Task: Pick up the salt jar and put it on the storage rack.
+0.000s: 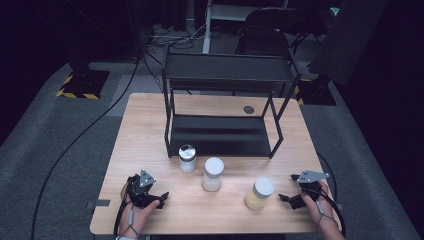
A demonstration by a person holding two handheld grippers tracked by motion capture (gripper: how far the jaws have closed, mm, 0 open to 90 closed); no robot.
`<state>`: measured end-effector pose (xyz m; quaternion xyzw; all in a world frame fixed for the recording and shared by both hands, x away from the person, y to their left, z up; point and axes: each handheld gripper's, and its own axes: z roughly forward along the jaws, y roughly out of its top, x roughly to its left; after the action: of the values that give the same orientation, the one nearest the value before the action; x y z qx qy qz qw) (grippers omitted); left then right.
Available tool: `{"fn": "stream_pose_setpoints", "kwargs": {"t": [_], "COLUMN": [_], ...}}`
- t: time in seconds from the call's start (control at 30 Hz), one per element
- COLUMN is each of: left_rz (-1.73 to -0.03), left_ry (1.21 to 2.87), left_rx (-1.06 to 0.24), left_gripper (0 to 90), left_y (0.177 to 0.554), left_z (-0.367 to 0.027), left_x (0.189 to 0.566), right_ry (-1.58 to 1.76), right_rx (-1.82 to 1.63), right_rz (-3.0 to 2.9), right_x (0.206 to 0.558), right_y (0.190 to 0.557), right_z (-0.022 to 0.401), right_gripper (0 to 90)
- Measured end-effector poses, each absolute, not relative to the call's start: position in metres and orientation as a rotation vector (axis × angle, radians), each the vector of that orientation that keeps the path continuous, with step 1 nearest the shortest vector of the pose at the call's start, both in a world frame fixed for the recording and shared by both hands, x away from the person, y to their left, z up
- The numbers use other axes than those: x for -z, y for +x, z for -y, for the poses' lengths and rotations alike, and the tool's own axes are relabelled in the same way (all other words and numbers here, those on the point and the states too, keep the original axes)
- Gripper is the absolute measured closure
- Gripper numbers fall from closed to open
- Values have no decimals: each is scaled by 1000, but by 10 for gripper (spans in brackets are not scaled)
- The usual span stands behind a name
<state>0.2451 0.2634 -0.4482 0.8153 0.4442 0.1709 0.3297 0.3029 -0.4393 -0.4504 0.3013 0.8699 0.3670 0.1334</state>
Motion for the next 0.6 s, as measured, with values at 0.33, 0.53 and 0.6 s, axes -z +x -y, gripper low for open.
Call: {"fn": "stream_pose_setpoints", "kwargs": {"t": [0.33, 0.53, 0.6], "left_rz": [-1170, -1140, -1135], "left_ry": [2058, 2006, 1994], "left_rx": [-452, -472, -479], "left_gripper": [41, 41, 41], "left_y": [240, 239, 239], "left_z": [-267, -267, -266], "left_x": [443, 435, 433], "right_ry": [869, 868, 869], "right_rx": [-1066, -1066, -1066], "right_rz": [-2525, -2525, -2525], "right_x": [450, 450, 451], "right_y": [303, 304, 304], "right_z": [440, 440, 440], "right_gripper": [0, 0, 0]}}
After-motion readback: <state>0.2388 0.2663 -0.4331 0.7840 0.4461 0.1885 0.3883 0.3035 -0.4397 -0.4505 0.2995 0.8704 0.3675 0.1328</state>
